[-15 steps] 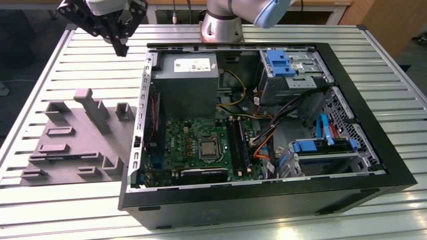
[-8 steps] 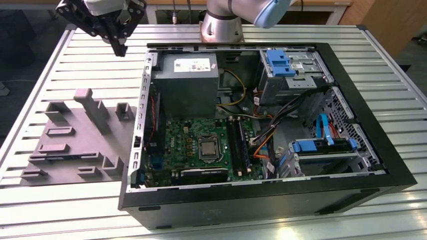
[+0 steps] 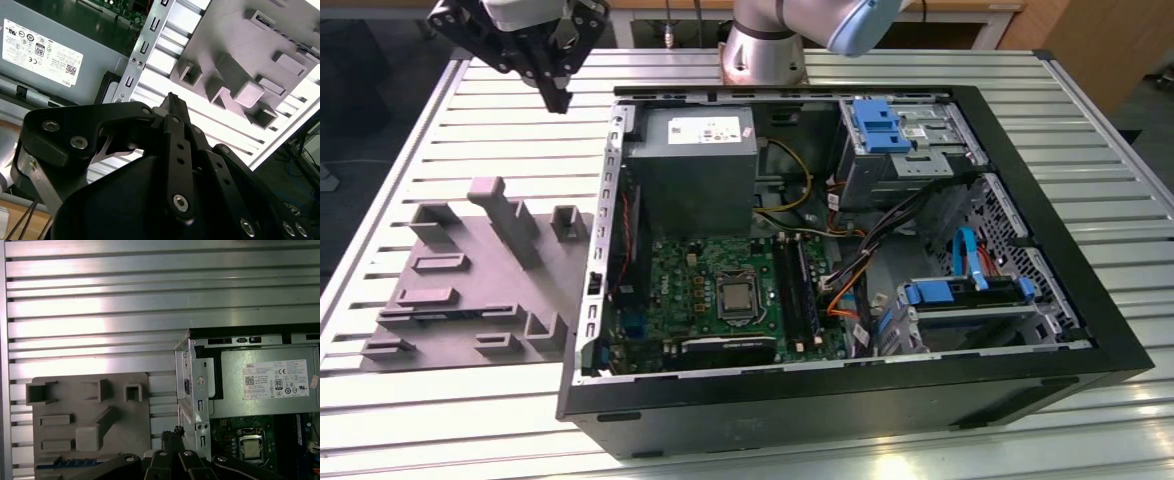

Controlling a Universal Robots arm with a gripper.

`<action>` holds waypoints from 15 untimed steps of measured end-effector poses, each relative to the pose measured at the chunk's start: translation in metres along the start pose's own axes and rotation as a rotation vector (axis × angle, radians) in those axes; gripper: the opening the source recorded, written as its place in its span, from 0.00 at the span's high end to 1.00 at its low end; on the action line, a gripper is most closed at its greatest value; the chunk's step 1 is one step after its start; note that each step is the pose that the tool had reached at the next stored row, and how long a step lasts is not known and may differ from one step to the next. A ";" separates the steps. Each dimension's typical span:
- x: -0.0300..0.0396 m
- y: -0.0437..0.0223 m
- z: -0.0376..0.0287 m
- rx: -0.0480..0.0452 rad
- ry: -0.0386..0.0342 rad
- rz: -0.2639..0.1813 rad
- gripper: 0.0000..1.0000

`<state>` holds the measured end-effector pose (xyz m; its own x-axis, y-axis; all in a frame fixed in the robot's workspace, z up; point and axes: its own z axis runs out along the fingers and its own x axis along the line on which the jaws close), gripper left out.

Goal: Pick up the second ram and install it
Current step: 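Reach for the second ram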

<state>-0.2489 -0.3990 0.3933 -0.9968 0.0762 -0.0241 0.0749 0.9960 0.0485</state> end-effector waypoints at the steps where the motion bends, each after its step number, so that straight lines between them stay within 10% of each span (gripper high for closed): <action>1: 0.0003 0.0000 0.0000 -0.0001 0.0000 0.000 0.89; 15: 0.0056 -0.0004 -0.0002 -0.0008 0.0001 0.000 0.89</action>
<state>-0.2545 -0.3990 0.3933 -0.9968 0.0762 -0.0241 0.0749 0.9960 0.0493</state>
